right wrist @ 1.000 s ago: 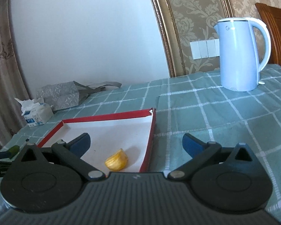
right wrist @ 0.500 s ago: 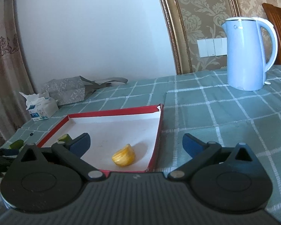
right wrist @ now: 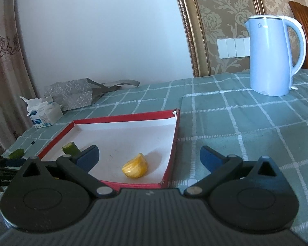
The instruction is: Organize fruits
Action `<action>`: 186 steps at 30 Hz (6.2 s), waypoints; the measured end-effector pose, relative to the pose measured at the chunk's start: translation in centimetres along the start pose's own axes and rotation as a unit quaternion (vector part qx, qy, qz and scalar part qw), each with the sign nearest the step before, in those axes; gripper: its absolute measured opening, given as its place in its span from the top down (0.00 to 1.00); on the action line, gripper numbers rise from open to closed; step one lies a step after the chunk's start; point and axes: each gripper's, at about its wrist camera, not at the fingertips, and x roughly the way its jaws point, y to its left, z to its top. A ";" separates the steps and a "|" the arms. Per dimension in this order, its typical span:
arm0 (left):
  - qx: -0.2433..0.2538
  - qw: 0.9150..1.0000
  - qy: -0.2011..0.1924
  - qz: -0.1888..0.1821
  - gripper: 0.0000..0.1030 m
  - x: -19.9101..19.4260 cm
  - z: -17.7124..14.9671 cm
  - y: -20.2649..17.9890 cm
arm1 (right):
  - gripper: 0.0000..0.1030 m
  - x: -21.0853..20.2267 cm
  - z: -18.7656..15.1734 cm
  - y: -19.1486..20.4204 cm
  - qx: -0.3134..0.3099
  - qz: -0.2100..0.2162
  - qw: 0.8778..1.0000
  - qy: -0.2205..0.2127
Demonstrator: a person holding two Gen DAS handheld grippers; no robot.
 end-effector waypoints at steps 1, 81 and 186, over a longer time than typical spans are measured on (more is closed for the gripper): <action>0.000 1.000 0.000 -0.002 0.26 0.1 0.0 0.2 | 0.00 0.0 0.0 0.1 0.000 0.000 1.000 0.000; -0.050 0.995 -0.029 -0.081 0.67 0.8 -3.5 0.8 | 0.00 -22.3 2.1 35.4 -0.310 0.502 0.804 -0.071; -0.007 0.993 -0.070 -0.091 0.67 -2.5 -2.2 -2.2 | 0.68 -2.5 -8.4 3.7 -0.161 -0.079 0.982 0.064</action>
